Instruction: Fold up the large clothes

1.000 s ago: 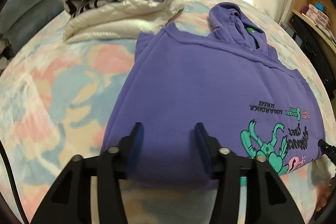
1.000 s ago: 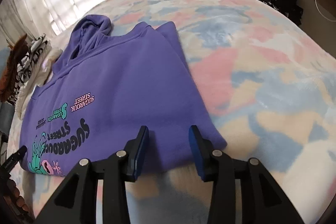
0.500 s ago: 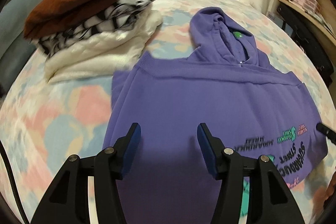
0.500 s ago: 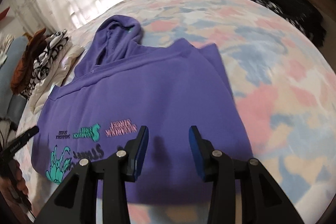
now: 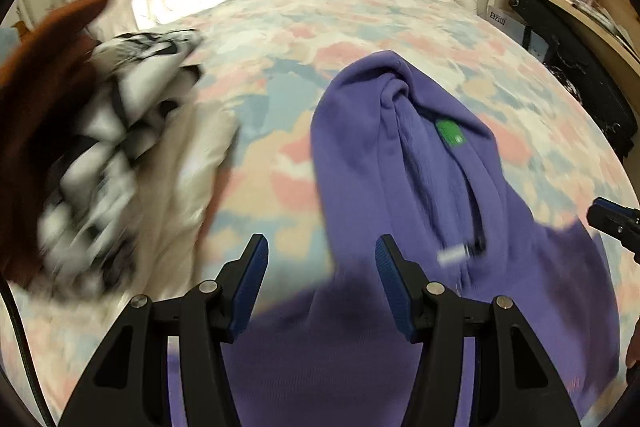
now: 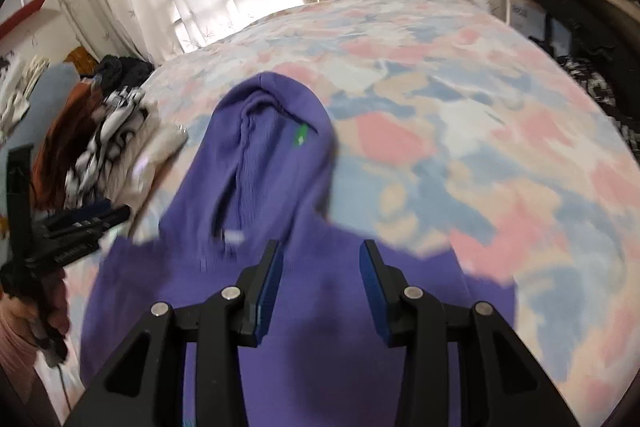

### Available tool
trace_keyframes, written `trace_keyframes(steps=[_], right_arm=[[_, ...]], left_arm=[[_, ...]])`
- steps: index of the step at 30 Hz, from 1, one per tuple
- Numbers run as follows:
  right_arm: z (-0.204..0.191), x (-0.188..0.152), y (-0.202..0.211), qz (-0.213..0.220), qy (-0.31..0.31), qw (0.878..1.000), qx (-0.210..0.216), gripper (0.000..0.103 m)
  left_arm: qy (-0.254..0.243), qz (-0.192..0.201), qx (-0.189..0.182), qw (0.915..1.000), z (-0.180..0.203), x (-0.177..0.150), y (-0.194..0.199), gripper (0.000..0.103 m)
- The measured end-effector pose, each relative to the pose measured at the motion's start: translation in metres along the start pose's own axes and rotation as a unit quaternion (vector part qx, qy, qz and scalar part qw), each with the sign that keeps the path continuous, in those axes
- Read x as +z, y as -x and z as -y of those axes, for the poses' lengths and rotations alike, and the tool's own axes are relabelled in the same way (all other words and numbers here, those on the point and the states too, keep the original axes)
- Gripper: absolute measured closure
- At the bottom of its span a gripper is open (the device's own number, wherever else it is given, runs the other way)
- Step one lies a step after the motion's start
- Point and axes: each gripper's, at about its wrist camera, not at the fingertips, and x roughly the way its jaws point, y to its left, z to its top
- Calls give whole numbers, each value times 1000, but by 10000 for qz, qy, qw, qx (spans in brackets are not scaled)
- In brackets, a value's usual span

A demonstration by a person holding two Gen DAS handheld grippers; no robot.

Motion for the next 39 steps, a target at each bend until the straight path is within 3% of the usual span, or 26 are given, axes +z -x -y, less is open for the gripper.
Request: trace_keyframes(steps=[9,14,19,20,21,22,23,26,29,34,39], right_arm=[[20,68,-96,-363,-635,9970,240,63],[26,84,-129,-477,-757,9954,335,63],[23,92,-153,-527,-746,9948,449,63],[22,93,-157,-523,-738,9948,464,64],[21,94,-159,-490,-746,9950,454,66],[19,93,-160,-475,-705,9954,431,81],[17,94,-161,-465,-636,9962,377,93],[12,92,-146,-274,-387,9987,159,94],[16,90,-118,-16,-318,9994,100,94],[18,74,-51,432,-107,9986,272,94],[-3,33,21,871,332,9944,494,94]], left_arm=[[360,-608,114,9974,-11,41,-98,49],[742,-854,-252,9933,-24,50,-131,47],[758,-773,-399,9933,-19,53,-145,45],[735,-756,-425,9935,-18,53,-147,51],[708,-726,-523,9935,-16,54,-147,79],[676,-711,-600,9934,-16,56,-149,97],[612,-659,-434,9950,-12,57,-146,99],[395,-452,35,9982,-3,57,-129,100],[373,-314,158,9987,-7,55,-104,100],[418,-24,-10,9991,-15,45,-44,100],[473,256,-303,9981,-19,10,27,100]])
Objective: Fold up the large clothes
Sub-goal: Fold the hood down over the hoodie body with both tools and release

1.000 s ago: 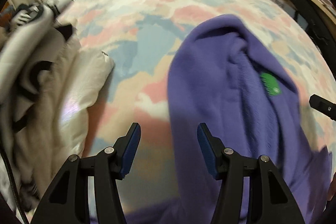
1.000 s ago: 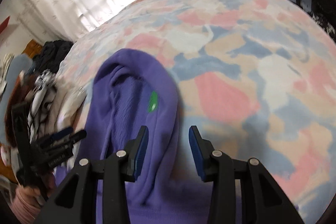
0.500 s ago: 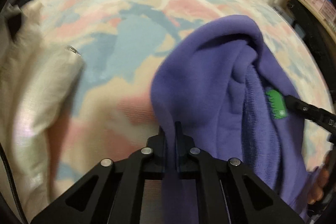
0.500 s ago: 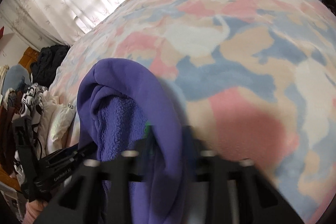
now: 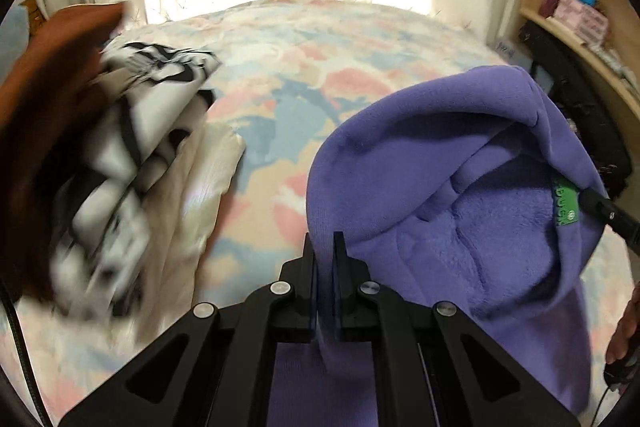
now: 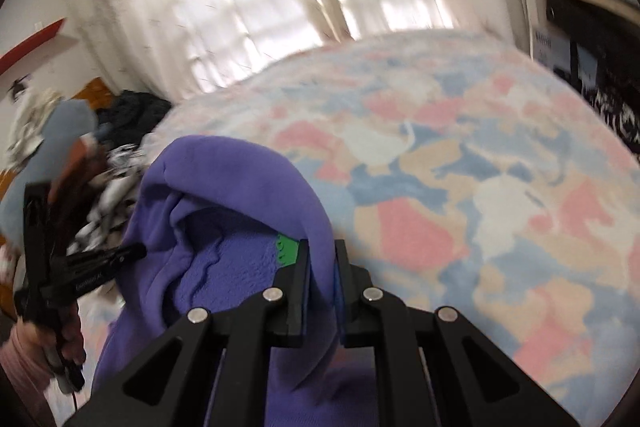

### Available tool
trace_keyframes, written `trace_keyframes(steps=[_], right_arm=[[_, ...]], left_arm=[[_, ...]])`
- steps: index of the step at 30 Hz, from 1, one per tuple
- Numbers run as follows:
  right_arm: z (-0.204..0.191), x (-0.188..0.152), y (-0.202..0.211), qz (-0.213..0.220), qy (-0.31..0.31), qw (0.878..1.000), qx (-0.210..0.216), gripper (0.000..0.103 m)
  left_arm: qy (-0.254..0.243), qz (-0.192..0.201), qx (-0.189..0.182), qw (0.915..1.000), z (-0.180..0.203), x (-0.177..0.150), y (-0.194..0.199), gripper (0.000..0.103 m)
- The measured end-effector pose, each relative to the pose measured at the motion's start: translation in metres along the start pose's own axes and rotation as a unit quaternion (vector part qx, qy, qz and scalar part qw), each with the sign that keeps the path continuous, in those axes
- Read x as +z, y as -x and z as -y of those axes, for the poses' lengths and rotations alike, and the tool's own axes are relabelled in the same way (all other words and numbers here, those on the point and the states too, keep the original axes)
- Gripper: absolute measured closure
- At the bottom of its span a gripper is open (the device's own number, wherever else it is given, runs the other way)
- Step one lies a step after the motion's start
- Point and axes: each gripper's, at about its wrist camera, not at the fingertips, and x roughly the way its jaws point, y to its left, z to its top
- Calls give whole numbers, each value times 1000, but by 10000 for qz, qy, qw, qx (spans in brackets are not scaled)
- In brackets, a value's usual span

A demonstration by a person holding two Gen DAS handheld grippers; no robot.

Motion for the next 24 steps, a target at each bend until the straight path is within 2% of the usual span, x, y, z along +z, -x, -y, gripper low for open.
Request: trace_keyframes(steps=[4,8,10,13,15,17,19,21,22,24], right_arm=[[-23,-42,60,151,298,9992,199,94],[-31,-93,90,79,531,9985,79,90],[-26,-126,95,-122,505,9986,-75,89],[-15,-167,92,-604,347,9972,-288,88],[-9,-188,92,-819,276,9955,-396,88],[-6,-208,96,-969,165,9942,-439,88],[-4,-221,105,-1035,-40,9940,-345,88],[-3,-226,110,-1050,-183,9941,-220,88],[-3,-227,113,-1054,-253,9939,-174,86],[-6,-231,119,-1097,-395,9932,-25,71]], left_arm=[[2,112,-290,9995,-6,-48,52,100],[8,20,-533,9986,-12,-107,77,100],[-60,-100,-574,9983,-14,-136,80,99],[-62,-486,-524,9974,-21,-189,76,99],[18,-762,-522,9957,-27,-213,71,99],[152,-892,-589,9942,-35,-231,73,99],[272,-835,-762,9932,-42,-242,82,99],[378,-876,-1005,9903,-46,-247,88,92],[408,-894,-1144,9886,-47,-247,89,89],[439,-928,-1387,9850,-46,-249,92,77]])
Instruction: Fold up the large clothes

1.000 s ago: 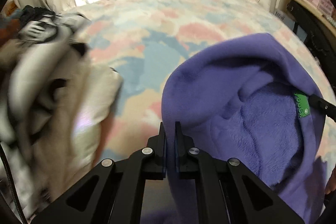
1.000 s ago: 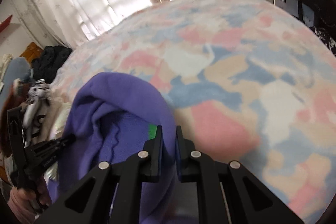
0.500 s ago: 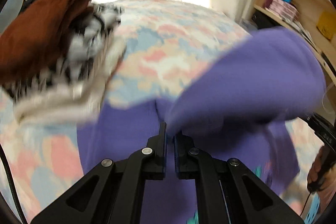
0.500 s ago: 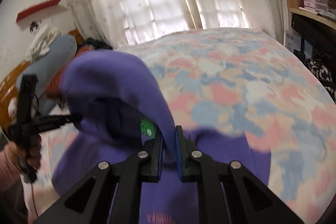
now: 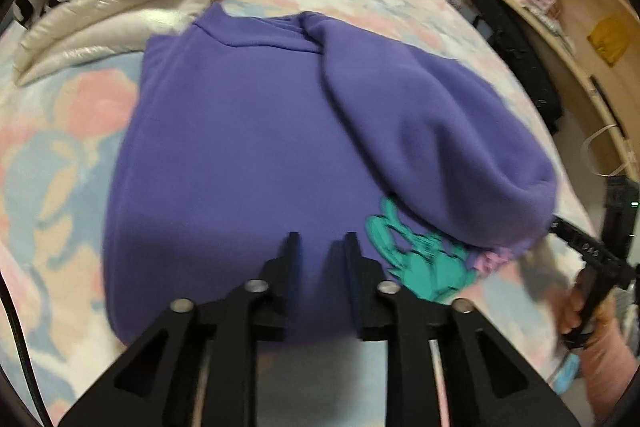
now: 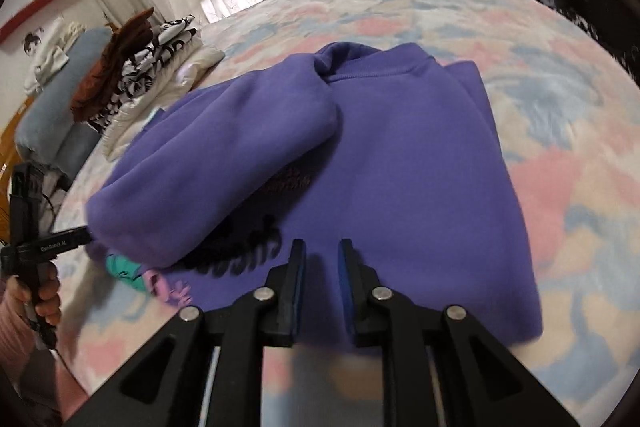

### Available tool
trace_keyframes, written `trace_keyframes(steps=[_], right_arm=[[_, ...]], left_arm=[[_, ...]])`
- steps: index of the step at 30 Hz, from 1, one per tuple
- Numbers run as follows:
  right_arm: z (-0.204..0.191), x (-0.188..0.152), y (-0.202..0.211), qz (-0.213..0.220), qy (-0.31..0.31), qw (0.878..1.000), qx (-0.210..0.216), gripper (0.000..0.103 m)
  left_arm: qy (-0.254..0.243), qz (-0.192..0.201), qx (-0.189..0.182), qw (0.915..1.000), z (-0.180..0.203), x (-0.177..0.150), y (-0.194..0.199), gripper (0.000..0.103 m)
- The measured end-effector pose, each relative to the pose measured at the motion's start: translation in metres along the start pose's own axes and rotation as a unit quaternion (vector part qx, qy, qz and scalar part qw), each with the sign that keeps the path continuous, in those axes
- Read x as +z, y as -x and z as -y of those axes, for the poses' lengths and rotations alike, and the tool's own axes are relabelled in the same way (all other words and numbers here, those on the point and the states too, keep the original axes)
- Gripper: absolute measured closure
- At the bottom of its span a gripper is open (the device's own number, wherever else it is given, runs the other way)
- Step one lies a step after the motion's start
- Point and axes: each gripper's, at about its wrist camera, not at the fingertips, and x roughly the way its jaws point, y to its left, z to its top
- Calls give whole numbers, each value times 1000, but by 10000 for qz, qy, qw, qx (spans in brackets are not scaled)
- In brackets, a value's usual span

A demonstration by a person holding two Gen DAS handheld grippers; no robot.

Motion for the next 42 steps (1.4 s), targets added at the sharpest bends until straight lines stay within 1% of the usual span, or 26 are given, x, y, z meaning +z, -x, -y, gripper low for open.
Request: trace_keyframes(steps=[1,2,3,5,6,8,10,11,16,19,20,23,24,25,26,27,28,30,31,32,34,35,37,38,40,42], right_arm=[[-4,-4,4,-10,-73,9999,117,62],[-6,-7,11,17,-194,9992,345,59],[-8,-8,14,49,-279,9982,524,58],[-12,-6,18,94,-423,9953,864,57],[-13,-5,19,115,-484,9936,1010,56],[-17,-1,19,146,-630,9894,1304,49],[-22,5,14,189,-764,9859,1476,45],[-22,7,11,204,-808,9851,1506,44],[-26,17,-16,119,-1023,9809,1650,44],[-30,20,-34,59,-1110,9786,1732,44],[-30,21,-38,67,-1132,9778,1760,44],[-30,23,-46,206,-1238,9752,1821,44],[-30,25,-47,241,-1263,9756,1777,46],[-30,27,-48,295,-1258,9758,1765,62],[-31,28,-48,298,-1237,9762,1755,83],[-33,29,-49,272,-1213,9775,1705,84],[-34,30,-48,297,-1198,9788,1634,85],[-39,31,-41,374,-1221,9794,1561,87],[-41,31,-39,400,-1245,9787,1581,88],[-42,31,-34,444,-1291,9780,1580,88],[-49,29,-24,499,-1339,9798,1400,89],[-48,26,-21,471,-1381,9807,1303,89],[-48,18,-27,201,-1540,9835,926,89],[-46,13,-32,85,-1606,9839,776,89],[-42,-2,-49,-123,-1656,9850,477,89],[-38,-13,-55,-37,-1606,9859,468,91]], left_arm=[[16,-13,-214,9998,2,-1,2,75],[33,-17,-361,9993,4,-2,2,72],[74,-1,-573,9983,6,-3,3,67],[149,73,-866,9961,11,-6,3,62],[179,113,-986,9949,13,-8,4,62],[291,178,-1287,9911,16,-5,-6,62],[378,193,-1496,9878,17,-2,-14,62],[426,209,-1618,9857,19,-1,-21,62],[562,258,-1861,9806,26,2,-45,61],[735,363,-2112,9740,27,5,-53,60],[844,403,-2232,9703,26,7,-55,60],[1046,552,-2366,9644,23,14,-61,61],[1156,632,-2398,9618,22,15,-61,61],[1278,723,-2401,9596,22,15,-60,63],[1399,844,-2411,9566,21,14,-56,72],[1507,966,-2347,9555,21,16,-53,87],[1618,1028,-2180,9569,23,19,-51,91],[1871,1053,-1986,9563,24,22,-44,94],[1999,1041,-1804,9574,26,22,-40,95],[2116,941,-1406,9626,29,21,-34,96],[2171,756,-875,9693,34,17,-26,97],[2148,593,-546,9733,38,14,-23,97],[2127,231,-44,9768,41,3,-26,97],[2134,95,94,9769,40,-3,-32,97],[2161,-21,157,9762,35,-13,-43,97],[2119,14,182,9771,36,-16,-47,96]])
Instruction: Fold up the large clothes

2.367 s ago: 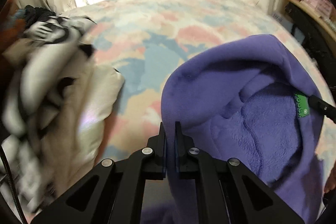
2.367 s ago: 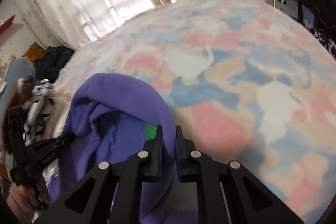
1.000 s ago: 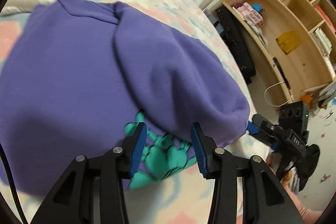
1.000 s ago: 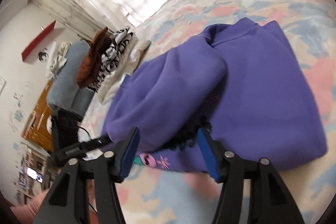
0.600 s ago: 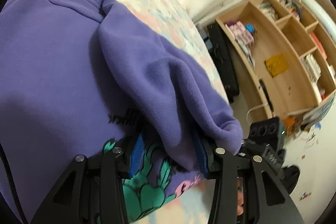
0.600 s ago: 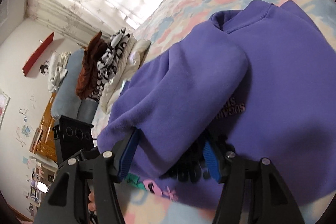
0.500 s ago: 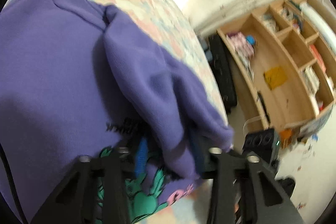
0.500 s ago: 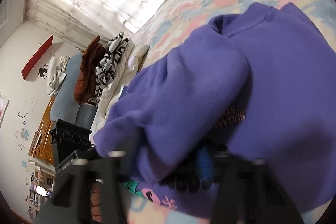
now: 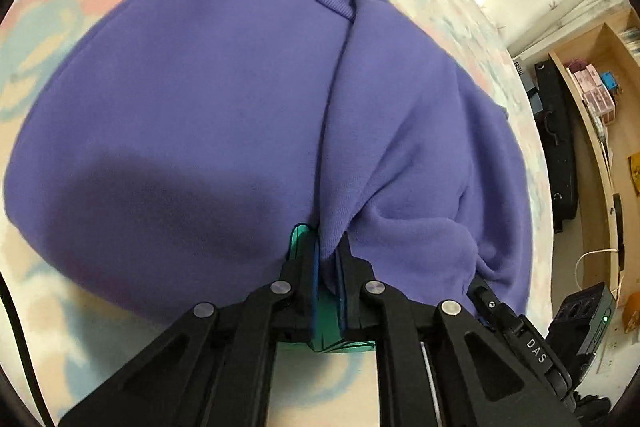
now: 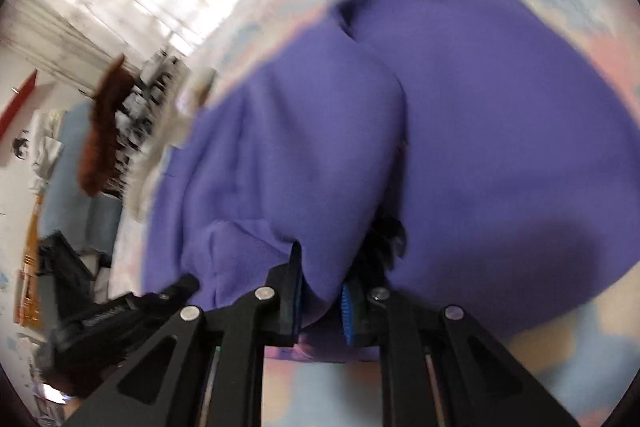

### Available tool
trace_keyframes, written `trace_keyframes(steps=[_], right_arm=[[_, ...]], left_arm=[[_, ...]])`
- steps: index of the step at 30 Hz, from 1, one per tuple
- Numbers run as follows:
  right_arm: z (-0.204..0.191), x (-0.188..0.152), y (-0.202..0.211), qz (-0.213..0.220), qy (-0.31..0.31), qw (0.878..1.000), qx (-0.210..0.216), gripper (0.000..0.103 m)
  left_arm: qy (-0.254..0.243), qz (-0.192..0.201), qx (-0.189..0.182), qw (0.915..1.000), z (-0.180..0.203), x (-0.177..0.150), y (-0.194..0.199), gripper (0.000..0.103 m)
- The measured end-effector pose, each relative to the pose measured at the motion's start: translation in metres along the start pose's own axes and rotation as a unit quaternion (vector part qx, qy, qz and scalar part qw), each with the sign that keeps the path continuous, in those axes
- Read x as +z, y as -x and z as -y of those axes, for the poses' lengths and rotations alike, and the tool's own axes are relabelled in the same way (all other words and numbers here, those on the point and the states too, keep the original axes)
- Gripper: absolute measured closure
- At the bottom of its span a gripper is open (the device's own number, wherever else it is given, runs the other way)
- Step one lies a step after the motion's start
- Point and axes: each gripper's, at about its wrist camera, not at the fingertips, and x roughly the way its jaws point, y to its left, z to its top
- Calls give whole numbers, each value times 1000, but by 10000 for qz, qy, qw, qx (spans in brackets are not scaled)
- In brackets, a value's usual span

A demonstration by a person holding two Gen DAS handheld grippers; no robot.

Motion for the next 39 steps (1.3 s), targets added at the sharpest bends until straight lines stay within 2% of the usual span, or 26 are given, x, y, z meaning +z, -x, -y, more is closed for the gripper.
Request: trace_keyframes(steps=[3,4,7,9,14,17,18,21,25,27,28,29,31,35,39], right_arm=[[-2,0,6,51,121,9999,31,88],[-3,1,9,60,168,9998,44,84],[-5,4,24,82,265,9996,-70,74],[-9,2,39,237,419,9987,-151,72],[-27,-10,84,1051,1214,9865,-334,72],[-42,-9,84,1138,1755,9772,-361,72],[-47,-6,80,1124,1875,9752,-349,72],[-59,4,61,1082,2083,9718,-230,78],[-64,19,28,930,2254,9690,-394,86],[-59,24,13,891,2263,9664,-832,91],[-54,25,5,855,2258,9638,-1127,98],[-47,25,1,802,2193,9652,-1177,100],[-38,24,0,783,2030,9706,-1026,100],[-40,22,2,754,1928,9724,-1080,100],[-39,23,9,664,1694,9800,-806,96]], left_arm=[[-271,96,85,9996,10,-2,4,95],[-356,141,78,9992,14,-4,6,94],[-443,290,37,9986,20,-5,19,85],[-491,408,30,9980,17,-6,35,80],[-930,937,-14,9912,30,-13,69,80],[-1392,1123,-179,9837,50,-18,72,84],[-1495,1104,-234,9823,58,-18,69,89],[-1758,956,-411,9789,73,-9,53,92],[-1935,784,-200,9778,82,-1,24,93],[-1856,652,20,9805,76,0,8,94],[-1753,597,10,9827,71,3,3,94],[-1650,557,-67,9847,68,3,-2,94],[-1504,508,-269,9870,56,5,-3,95],[-1448,512,-398,9873,50,4,-1,95],[-1399,513,-453,9878,49,3,3,94]])
